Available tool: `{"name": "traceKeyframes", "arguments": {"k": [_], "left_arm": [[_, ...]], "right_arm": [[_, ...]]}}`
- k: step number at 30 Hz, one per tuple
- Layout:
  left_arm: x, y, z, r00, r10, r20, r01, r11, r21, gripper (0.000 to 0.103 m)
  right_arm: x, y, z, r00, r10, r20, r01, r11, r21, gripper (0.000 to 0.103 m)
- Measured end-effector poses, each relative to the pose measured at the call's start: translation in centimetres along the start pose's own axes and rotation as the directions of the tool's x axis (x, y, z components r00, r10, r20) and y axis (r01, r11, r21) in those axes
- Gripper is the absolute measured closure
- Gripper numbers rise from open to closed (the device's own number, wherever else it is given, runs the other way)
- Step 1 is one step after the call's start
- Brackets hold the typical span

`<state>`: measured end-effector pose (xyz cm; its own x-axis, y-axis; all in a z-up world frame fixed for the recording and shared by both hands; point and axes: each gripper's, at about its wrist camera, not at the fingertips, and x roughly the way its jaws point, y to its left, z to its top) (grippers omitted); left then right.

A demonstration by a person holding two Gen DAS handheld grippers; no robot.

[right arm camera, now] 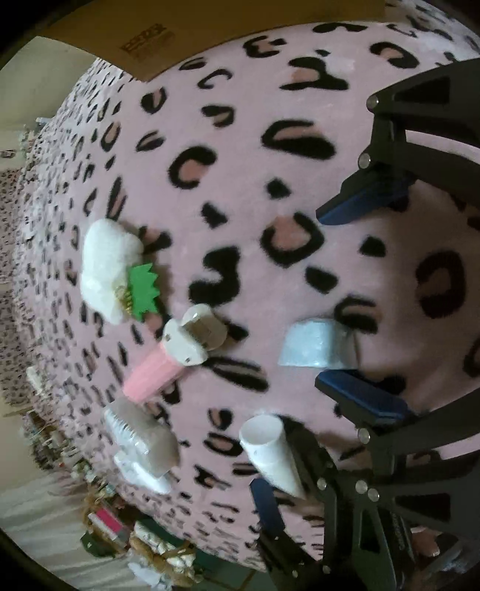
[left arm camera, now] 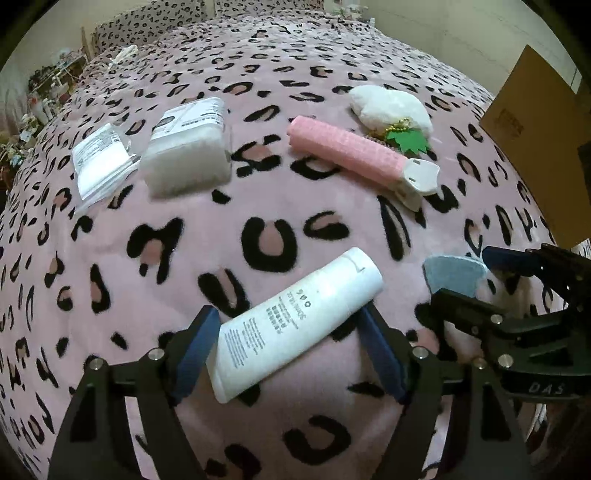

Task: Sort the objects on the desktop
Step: 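Grasp the white tube with the left tool while the right tool grasps the blue triangular sponge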

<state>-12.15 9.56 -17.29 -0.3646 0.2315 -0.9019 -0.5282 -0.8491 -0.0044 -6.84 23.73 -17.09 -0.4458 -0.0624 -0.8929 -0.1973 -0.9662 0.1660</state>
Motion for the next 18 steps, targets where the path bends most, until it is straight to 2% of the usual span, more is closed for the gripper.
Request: {"name": "traceKeyframes", "arguments": {"k": [3, 8, 9, 10, 12, 14, 18], "left_arm": [[-0.2, -0.2, -0.4, 0.999, 0.033, 0.012, -0.034, 0.999, 0.009, 0.034], [-1.4, -0.4, -0.8, 0.997, 0.041, 0.066, -0.04, 0.999, -0.011, 0.047], [-1.5, -0.5, -0.8, 0.996, 0.046, 0.071, -0.045, 0.999, -0.014, 0.051], [-1.7, -0.4, -0.8, 0.996, 0.052, 0.072, -0.051, 0.999, -0.019, 0.063], [-2.0, 0.1, -0.8, 0.997, 0.032, 0.072, -0.028, 0.998, -0.059, 0.073], [-2.3, 0.9, -0.9, 0.997, 0.0, 0.071, 0.008, 0.994, -0.113, 0.073], [-2.7, 1.7, -1.5, 0.997, -0.018, 0.076, 0.03, 0.985, -0.169, 0.077]], "right_arm": [[-0.1, 0.1, -0.1, 1.0, 0.007, 0.021, -0.007, 1.0, -0.002, 0.022], [-0.6, 0.0, 0.0, 0.995, 0.085, 0.048, -0.087, 0.996, 0.032, 0.065], [-0.5, 0.2, 0.0, 0.994, 0.098, 0.042, -0.1, 0.994, 0.036, 0.068], [-0.5, 0.2, 0.1, 0.993, 0.112, 0.039, -0.113, 0.993, 0.039, 0.074], [-0.5, 0.4, 0.0, 0.991, 0.13, 0.036, -0.132, 0.99, 0.045, 0.075], [-0.7, 0.5, -0.1, 0.989, 0.142, 0.041, -0.144, 0.988, 0.051, 0.075], [-0.8, 0.5, -0.4, 0.987, 0.156, 0.038, -0.158, 0.985, 0.063, 0.075]]}}
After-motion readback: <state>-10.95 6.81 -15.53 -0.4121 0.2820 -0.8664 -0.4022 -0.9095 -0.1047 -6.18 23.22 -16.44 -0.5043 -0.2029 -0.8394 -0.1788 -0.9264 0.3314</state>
